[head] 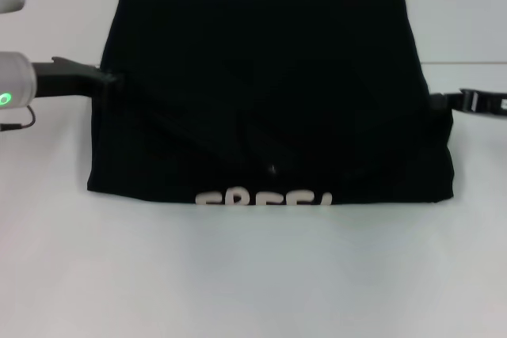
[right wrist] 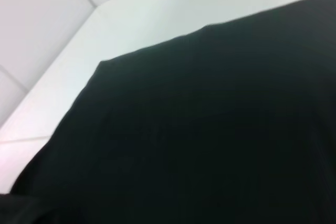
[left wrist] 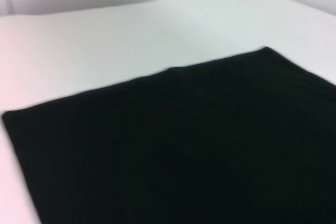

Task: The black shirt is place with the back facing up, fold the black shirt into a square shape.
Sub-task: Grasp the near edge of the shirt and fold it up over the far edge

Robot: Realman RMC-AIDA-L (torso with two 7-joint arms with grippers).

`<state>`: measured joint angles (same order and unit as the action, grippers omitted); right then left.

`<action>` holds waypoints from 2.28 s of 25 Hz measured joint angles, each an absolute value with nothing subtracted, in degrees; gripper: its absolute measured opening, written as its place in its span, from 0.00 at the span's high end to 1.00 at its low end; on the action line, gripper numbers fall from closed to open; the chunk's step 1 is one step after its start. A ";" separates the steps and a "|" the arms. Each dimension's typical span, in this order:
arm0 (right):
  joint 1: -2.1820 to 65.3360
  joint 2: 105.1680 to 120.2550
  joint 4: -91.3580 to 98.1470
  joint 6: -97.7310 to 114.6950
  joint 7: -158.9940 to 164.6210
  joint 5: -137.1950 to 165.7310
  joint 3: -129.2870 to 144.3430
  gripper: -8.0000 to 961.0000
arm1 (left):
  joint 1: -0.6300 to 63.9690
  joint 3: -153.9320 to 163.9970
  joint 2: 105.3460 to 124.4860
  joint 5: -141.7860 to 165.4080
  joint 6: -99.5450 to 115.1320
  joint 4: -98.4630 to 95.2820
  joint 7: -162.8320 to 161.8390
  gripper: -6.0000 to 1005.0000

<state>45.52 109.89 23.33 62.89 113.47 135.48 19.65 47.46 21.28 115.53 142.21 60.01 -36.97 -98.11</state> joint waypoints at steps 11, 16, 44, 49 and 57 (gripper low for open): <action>54.83 111.64 18.31 41.15 112.85 135.43 22.35 0.90 | 51.93 26.26 115.70 141.96 39.88 -30.46 -97.56 0.96; 56.74 112.34 18.06 35.88 112.76 135.43 23.60 0.89 | 53.50 27.31 115.41 141.95 34.97 -28.29 -97.45 0.96; 55.55 114.44 20.23 35.29 112.60 134.73 26.05 0.74 | 52.90 36.04 119.25 142.38 21.82 -24.28 -97.35 0.80; 54.24 115.33 24.24 36.27 112.69 133.19 26.02 0.55 | 51.34 35.74 119.65 142.43 20.86 -27.43 -98.74 0.57; 48.08 114.64 28.73 53.13 111.03 125.00 26.06 0.37 | 41.56 37.40 123.71 147.97 42.44 -50.38 -114.40 0.28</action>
<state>48.08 114.64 28.73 53.13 111.03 125.00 26.06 41.56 37.40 123.71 147.97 42.44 -50.38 -114.40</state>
